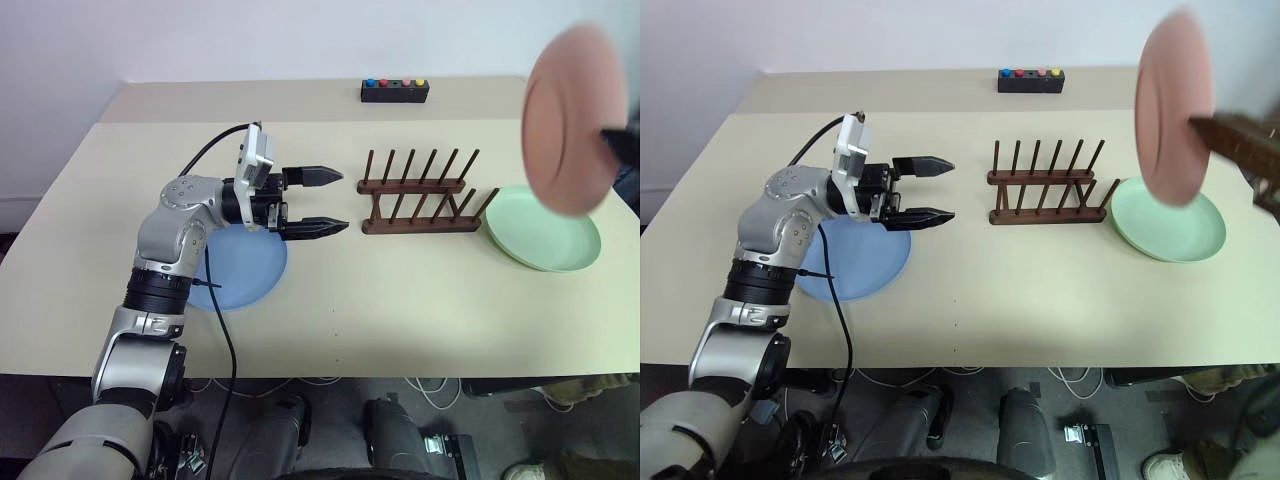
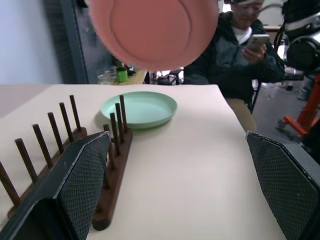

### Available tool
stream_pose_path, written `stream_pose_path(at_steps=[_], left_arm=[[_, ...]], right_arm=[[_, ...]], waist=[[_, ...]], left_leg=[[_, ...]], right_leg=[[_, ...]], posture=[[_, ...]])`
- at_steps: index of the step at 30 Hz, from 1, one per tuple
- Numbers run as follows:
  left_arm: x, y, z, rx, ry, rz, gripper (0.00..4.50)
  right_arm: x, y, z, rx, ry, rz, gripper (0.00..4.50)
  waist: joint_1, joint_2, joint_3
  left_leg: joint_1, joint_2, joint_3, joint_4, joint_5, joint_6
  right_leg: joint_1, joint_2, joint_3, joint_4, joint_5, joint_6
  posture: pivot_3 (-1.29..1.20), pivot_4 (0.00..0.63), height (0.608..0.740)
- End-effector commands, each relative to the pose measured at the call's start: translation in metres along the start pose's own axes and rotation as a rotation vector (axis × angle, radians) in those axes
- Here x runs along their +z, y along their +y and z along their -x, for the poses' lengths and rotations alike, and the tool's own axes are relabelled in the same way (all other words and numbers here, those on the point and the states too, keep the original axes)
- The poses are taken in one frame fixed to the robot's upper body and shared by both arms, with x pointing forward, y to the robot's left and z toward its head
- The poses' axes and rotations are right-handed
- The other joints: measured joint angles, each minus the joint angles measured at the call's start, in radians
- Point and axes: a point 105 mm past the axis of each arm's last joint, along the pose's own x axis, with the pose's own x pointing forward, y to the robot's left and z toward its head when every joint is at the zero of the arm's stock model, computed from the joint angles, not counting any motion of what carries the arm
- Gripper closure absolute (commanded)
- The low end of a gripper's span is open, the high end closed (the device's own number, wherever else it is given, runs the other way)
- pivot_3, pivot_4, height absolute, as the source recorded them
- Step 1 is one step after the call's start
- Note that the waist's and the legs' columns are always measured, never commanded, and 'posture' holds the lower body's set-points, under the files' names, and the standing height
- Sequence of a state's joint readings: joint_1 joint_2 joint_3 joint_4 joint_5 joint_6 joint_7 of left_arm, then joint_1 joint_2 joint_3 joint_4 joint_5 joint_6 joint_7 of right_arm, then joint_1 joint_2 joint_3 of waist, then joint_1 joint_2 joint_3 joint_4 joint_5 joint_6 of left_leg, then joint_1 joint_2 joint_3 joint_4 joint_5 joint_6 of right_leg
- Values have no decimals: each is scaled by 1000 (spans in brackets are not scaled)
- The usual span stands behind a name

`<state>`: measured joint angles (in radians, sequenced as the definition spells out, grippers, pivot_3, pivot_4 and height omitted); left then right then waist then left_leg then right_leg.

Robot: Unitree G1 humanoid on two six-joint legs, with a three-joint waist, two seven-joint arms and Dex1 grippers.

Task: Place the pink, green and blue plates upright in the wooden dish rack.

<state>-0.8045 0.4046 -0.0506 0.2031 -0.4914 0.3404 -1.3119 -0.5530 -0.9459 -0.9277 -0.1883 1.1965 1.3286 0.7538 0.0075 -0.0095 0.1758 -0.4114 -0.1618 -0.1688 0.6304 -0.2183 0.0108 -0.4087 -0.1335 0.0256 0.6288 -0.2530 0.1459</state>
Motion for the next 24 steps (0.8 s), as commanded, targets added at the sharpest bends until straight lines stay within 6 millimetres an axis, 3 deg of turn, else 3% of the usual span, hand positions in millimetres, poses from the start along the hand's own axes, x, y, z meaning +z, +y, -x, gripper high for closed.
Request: stream_pose_path(at_steps=[1,5,7,18,24], left_arm=[[14,3,1,15,-35,-51,0],[17,0,-1,19,-52,-45,0],[18,-2,2,27,-53,-48,0],[19,-11,13,75,-45,-37,0],[20,-13,12,76,-44,-37,0]], right_arm=[[20,-5,-13,76,-219,-50,4466],[-2,-27,-33,108,-265,-161,4466],[-4,-39,-36,102,-282,-177,4466],[-14,-79,-39,78,-282,-188,4466],[-26,-89,-41,76,-243,-220,4466]], waist=[[-1,0,0],[0,0,0],[3,1,0],[-3,1,0],[-4,1,0]], left_leg=[[0,0,0,0,0,0],[0,0,0,0,0,0],[0,-1,0,0,0,0],[0,-1,-1,-1,0,-1],[0,-1,-1,-1,0,-1]], right_leg=[[0,0,0,0,0,0],[0,1,0,0,0,0],[-1,1,0,2,0,0],[-1,2,0,2,1,0],[-1,2,0,2,1,0]], posture=[[0,150,740],[0,150,740],[0,150,740],[0,150,740],[0,150,740]])
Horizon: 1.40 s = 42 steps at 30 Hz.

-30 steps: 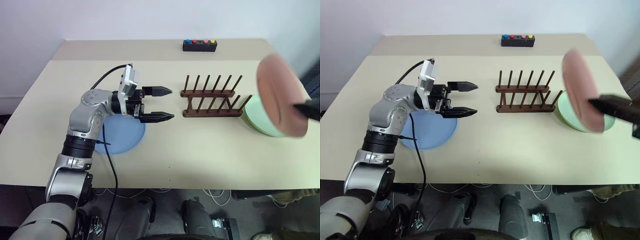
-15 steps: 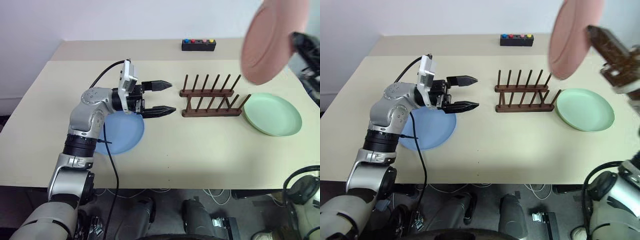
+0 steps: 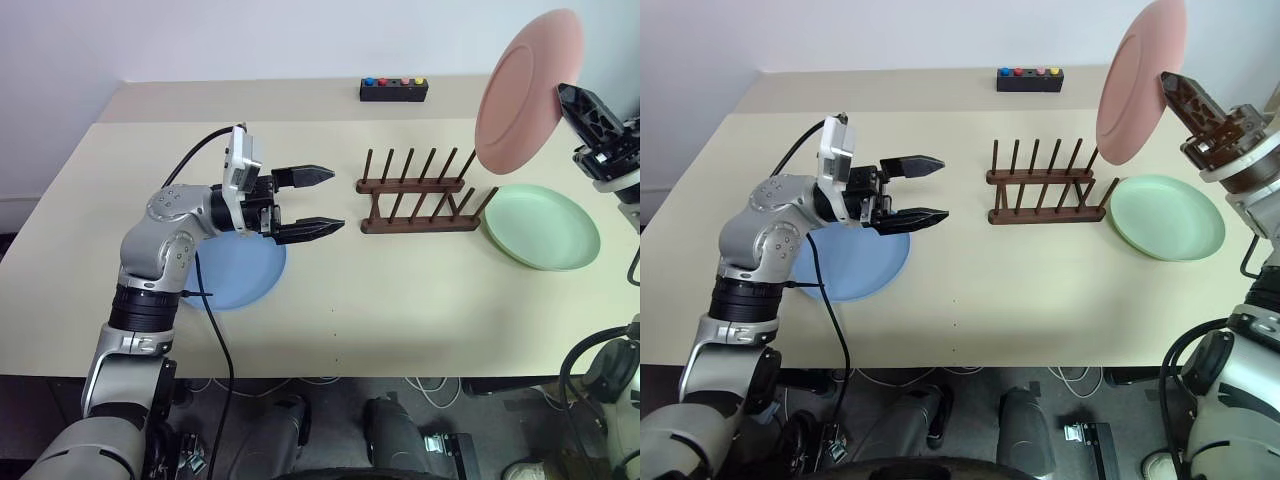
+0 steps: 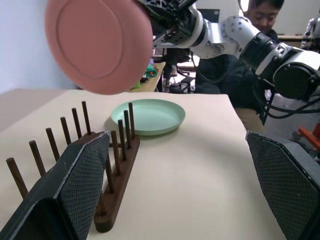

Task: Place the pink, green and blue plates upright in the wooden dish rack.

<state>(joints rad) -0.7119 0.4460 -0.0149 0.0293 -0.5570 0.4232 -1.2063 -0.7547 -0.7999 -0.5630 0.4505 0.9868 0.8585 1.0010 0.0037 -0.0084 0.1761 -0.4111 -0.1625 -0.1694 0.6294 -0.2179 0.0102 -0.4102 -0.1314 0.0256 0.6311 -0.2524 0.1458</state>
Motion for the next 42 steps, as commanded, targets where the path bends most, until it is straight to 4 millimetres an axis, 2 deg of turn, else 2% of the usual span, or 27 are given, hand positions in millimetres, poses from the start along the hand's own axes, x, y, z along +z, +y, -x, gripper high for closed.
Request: stream_pose_path(at_steps=[1,9,15,19,30,33,35,36,40,42], left_arm=[[12,-3,2,-3,-24,-41,0],[15,-5,1,-15,-22,-44,0],[15,-5,1,-18,-23,-43,0],[15,-5,0,-20,-25,-41,0],[14,-5,1,-14,-20,-46,0],[14,-5,1,-12,-18,-47,0],[14,-5,1,-11,-17,-48,0],[14,-5,1,-11,-17,-47,0],[13,-4,1,-10,-14,-47,0],[13,-4,1,-11,-16,-45,0]], right_arm=[[10,7,-3,36,0,49,4466],[-6,-1,3,5,63,38,4466],[-6,-7,9,-27,61,37,4466],[-18,-16,15,-58,104,5,4466],[-29,-31,17,-116,153,13,4466],[-28,-38,18,-147,153,45,3617],[-29,-40,18,-149,163,66,2767],[-29,-39,17,-145,163,64,2132],[-21,-40,15,-158,153,141,212],[-14,-40,12,-174,134,200,35]], waist=[[0,0,0],[1,0,0],[0,0,0],[1,0,0],[0,0,0],[-1,0,0],[0,0,0],[0,0,0],[-1,0,0],[-2,0,0]], left_leg=[[0,0,0,0,0,0],[0,0,0,0,0,0],[0,0,0,0,0,0],[0,0,0,0,0,0],[0,0,0,0,0,0],[0,0,0,0,0,0],[0,0,0,0,0,0],[0,0,0,0,0,0],[0,0,0,0,0,0],[0,0,0,0,0,0]], right_leg=[[0,0,0,0,0,0],[0,0,0,0,0,0],[0,0,0,0,0,0],[0,0,0,0,0,0],[0,0,0,0,0,0],[0,0,0,0,0,0],[0,0,0,0,0,0],[0,0,0,0,0,0],[0,0,0,0,0,0],[0,0,0,0,0,0]], posture=[[0,150,740],[0,150,740],[0,150,740],[0,150,740],[0,150,740],[0,150,740],[0,150,740],[0,150,740],[0,150,740],[0,150,740]])
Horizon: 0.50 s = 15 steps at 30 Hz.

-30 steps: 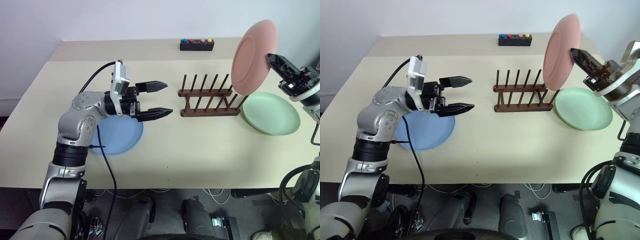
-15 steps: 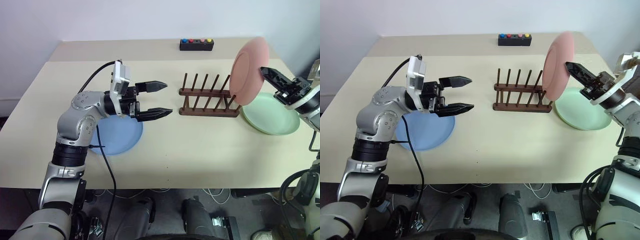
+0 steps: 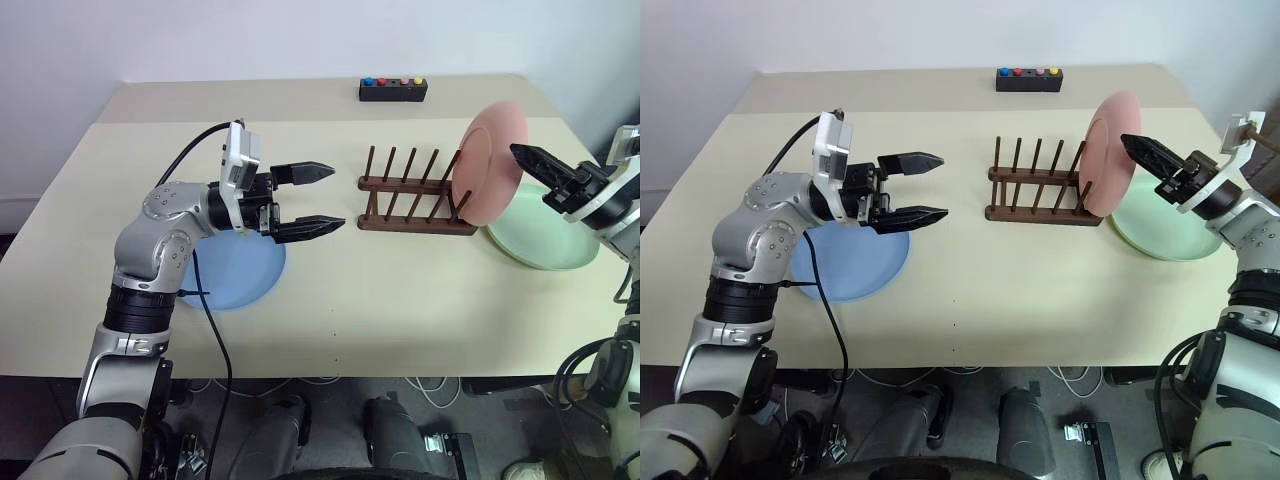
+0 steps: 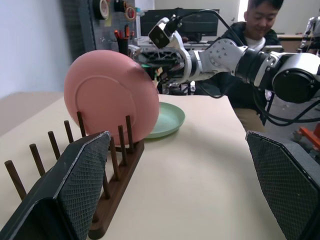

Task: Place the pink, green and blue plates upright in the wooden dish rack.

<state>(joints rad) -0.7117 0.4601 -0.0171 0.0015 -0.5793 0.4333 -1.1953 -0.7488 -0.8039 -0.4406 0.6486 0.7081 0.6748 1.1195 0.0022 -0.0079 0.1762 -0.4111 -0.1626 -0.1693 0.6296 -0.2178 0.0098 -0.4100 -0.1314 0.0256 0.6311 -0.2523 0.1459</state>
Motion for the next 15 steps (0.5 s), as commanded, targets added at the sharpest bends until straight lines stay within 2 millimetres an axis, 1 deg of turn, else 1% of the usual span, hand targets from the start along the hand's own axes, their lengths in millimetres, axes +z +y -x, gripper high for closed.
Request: stream_pose_path(at_steps=[1,4,11,15], left_arm=[[8,-1,1,-4,-11,-34,0],[8,-1,0,-5,-13,-35,0],[7,-1,-2,-9,-16,-34,0],[7,0,-2,-9,-13,-35,0]], right_arm=[[32,7,-3,-14,-69,159,35],[38,9,-4,-22,-93,221,35],[72,18,3,-64,-293,383,35],[82,23,8,-85,-347,449,35]], waist=[[0,0,0],[0,0,0],[0,0,0],[-1,0,0]], left_leg=[[0,0,0,0,0,0],[0,0,0,0,0,0],[0,0,0,0,0,0],[0,0,0,0,0,0]], right_leg=[[0,0,0,0,0,0],[0,0,0,0,0,0],[0,0,0,0,0,0],[0,0,0,0,0,0]], posture=[[0,150,740],[0,150,740],[0,150,740],[0,150,740]])
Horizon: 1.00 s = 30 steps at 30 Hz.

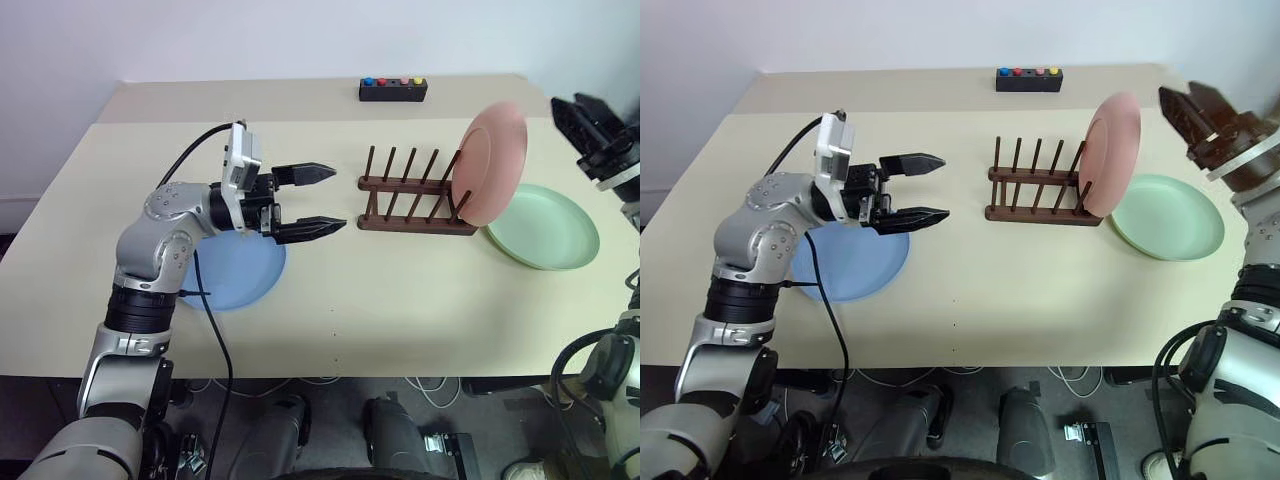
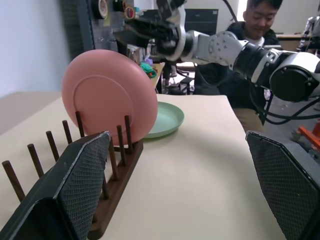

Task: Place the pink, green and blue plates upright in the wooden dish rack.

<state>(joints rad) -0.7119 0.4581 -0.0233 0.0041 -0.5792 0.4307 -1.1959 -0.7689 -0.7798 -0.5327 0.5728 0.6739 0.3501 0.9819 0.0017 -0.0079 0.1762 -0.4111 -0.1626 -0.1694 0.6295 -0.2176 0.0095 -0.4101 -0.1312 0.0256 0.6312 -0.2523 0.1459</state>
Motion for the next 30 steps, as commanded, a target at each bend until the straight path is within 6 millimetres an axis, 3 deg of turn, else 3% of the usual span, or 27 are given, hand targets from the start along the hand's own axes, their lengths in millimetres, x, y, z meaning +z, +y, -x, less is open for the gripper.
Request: stream_pose_path(at_steps=[1,6,9,14,22,30], left_arm=[[8,0,0,-1,-13,-37,0],[7,1,2,2,-6,-41,0],[7,0,2,-8,-5,-36,0],[-1,-3,-10,-41,28,-25,0],[-22,-11,-31,-47,109,-39,0],[-24,-16,-46,-59,112,-77,0]], right_arm=[[33,12,0,24,-97,114,35],[9,20,20,0,131,376,35],[14,16,23,-58,100,334,35],[14,9,39,-192,148,438,35],[-19,23,77,-177,424,479,35],[-61,3,111,-249,746,459,35]], waist=[[-1,0,0],[9,0,0],[6,2,0],[6,3,0],[11,3,0],[7,3,0]], left_leg=[[0,0,0,0,0,0],[0,0,-1,-1,0,0],[0,0,0,1,0,0],[1,1,0,0,1,-1],[1,1,0,0,1,-1],[1,1,1,0,0,-1]], right_leg=[[0,0,0,0,0,0],[0,0,0,0,0,0],[0,0,1,0,0,0],[0,2,1,0,1,-1],[0,1,2,0,1,0],[1,2,2,0,1,-1]], posture=[[0,150,740],[0,150,740],[0,150,740],[0,150,740],[0,150,740],[0,150,740]])
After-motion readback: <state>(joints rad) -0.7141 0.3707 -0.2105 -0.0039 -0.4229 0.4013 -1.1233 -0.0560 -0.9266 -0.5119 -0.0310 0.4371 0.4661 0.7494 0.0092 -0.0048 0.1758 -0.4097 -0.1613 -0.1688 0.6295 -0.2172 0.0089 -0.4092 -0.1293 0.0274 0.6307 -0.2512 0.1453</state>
